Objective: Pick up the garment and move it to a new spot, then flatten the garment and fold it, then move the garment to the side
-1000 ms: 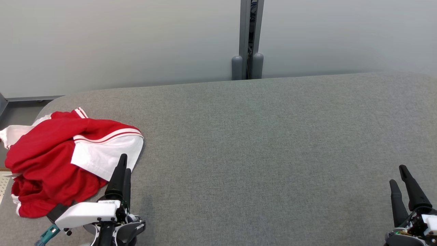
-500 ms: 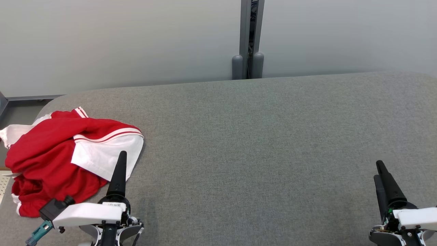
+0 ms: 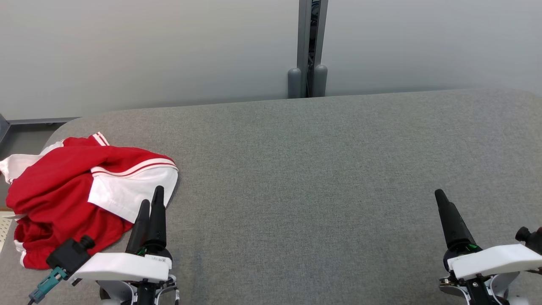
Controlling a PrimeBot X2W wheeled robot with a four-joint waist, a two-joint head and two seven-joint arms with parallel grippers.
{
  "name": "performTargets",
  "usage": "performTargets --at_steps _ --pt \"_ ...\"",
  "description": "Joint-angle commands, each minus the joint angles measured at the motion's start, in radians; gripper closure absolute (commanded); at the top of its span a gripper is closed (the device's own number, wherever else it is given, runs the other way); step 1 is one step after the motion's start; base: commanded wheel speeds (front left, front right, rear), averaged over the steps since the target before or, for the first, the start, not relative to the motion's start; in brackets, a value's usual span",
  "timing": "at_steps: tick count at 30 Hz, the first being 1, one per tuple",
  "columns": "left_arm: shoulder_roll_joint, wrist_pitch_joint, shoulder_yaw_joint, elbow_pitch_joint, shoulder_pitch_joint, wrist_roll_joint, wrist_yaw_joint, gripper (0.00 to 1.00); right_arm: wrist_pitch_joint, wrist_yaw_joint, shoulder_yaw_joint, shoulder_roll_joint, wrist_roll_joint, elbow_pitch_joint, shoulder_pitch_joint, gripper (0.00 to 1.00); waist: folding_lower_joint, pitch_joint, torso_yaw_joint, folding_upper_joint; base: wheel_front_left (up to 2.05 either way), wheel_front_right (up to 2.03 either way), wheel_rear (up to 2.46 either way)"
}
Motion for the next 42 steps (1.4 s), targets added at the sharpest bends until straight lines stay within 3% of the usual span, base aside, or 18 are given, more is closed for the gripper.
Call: performTargets --at_steps 1,11,21,42 --pt "0.004 -0.009 -0.003 -0.027 -0.004 0.055 0.012 0.0 -0.017 0.002 0.012 -0.015 -0.056 -0.028 -0.023 0.0 0.0 0.0 0.0 0.0 0.0 0.0 0.0" --pt "0.005 -0.032 -0.02 -0.065 0.023 0.224 0.072 0.0 -0.057 0.002 0.02 -0.01 -0.246 -0.067 -0.002 0.0 0.0 0.0 -0.002 0.0 0.0 0.0 0.0" --pt "0.006 -0.055 -0.028 -0.096 0.045 0.354 0.109 0.0 -0.097 0.002 0.021 -0.005 -0.359 -0.075 0.019 0.0 0.0 -0.003 -0.004 0.0 0.0 0.0 0.0" --pt "0.007 -0.096 -0.044 -0.149 0.09 0.595 0.14 0.0 -0.17 0.002 0.082 -0.009 -0.555 -0.106 0.044 0.0 0.0 -0.002 -0.015 0.0 0.0 0.0 0.0"
